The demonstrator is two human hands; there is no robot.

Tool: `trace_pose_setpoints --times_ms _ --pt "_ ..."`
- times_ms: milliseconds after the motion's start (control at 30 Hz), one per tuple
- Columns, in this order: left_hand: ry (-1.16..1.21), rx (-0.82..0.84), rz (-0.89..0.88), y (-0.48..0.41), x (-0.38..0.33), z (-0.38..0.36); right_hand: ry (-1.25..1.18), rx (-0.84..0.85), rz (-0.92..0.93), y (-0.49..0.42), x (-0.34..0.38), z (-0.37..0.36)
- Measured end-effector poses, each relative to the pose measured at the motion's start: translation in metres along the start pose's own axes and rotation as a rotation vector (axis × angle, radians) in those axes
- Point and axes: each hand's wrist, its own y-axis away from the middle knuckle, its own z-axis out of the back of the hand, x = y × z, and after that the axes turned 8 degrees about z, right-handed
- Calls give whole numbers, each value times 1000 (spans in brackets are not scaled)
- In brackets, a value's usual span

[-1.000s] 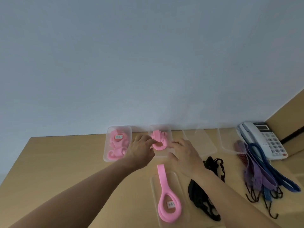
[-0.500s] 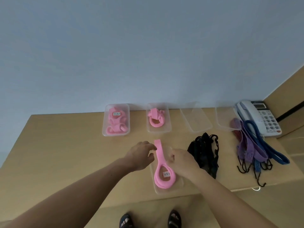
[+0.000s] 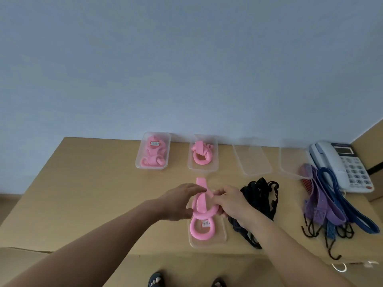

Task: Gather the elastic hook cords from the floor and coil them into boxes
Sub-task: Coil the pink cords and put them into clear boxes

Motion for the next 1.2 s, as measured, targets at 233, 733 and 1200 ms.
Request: trace_pose_setpoints --times_ms 233,733,1200 --pt "217 -202 -129 26 -42 54 -435 -1 44 12 66 52" --pt "854 -328 -146 32 -110 113 48 -168 687 59 123 90" --pt "1156 -49 -98 51 -136 152 207 -375 1052 75 142 91"
